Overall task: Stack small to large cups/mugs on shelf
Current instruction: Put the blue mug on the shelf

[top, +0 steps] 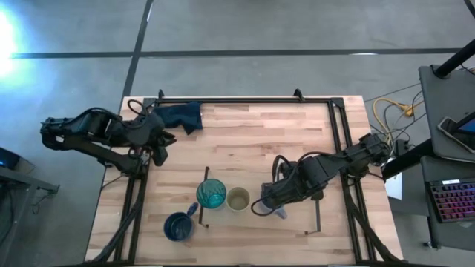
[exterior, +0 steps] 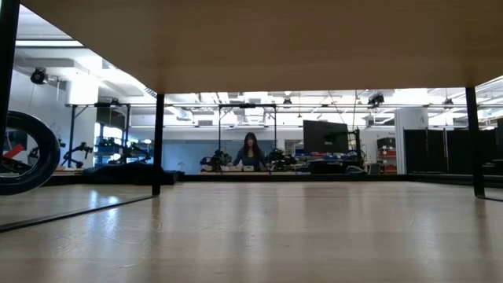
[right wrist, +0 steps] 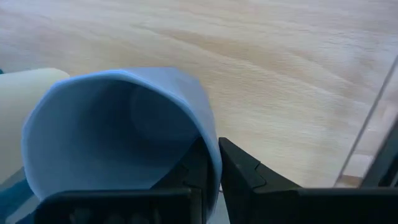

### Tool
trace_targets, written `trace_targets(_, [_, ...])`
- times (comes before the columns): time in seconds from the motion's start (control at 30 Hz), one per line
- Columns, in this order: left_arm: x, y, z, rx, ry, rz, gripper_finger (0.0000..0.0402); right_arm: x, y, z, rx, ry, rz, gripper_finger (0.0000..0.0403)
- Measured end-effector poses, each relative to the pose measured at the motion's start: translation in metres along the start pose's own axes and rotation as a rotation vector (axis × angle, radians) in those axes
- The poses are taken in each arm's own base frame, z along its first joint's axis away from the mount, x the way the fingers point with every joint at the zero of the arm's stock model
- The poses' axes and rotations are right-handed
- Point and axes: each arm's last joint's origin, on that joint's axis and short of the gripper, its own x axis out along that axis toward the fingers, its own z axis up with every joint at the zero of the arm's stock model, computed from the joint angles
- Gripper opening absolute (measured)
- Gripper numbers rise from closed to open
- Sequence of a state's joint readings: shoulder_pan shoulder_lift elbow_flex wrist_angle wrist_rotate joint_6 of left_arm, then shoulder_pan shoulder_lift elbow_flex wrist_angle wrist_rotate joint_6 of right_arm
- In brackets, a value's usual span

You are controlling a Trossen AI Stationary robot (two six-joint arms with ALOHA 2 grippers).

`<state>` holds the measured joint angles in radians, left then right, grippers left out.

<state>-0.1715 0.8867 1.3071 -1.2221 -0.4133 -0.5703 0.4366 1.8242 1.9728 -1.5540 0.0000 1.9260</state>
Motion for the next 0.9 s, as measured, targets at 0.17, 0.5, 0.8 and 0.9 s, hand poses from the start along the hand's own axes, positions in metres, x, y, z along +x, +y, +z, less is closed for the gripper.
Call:
trace_targets(0.17, [0.001,0.000,0.000,0.010,-0.005,0.013,0.0056,0.003,0.007,-0.003,-0.024,0.018,0.044,0.0025])
trace_targets(0.5, [0.000,0.000,0.000,0.011,-0.010,0.016,0.0056,0.002,0.008,-0.003,-0.049,0.018,0.066,0.0100])
trace_targets(0.8, [0.003,-0.001,0.001,0.012,-0.004,0.020,0.0056,-0.014,0.006,0.000,-0.098,-0.029,0.121,0.0132])
trace_targets(0.9, [0.004,-0.002,0.001,0.013,-0.001,0.022,0.0056,-0.023,0.005,0.002,-0.112,-0.061,0.142,0.0131])
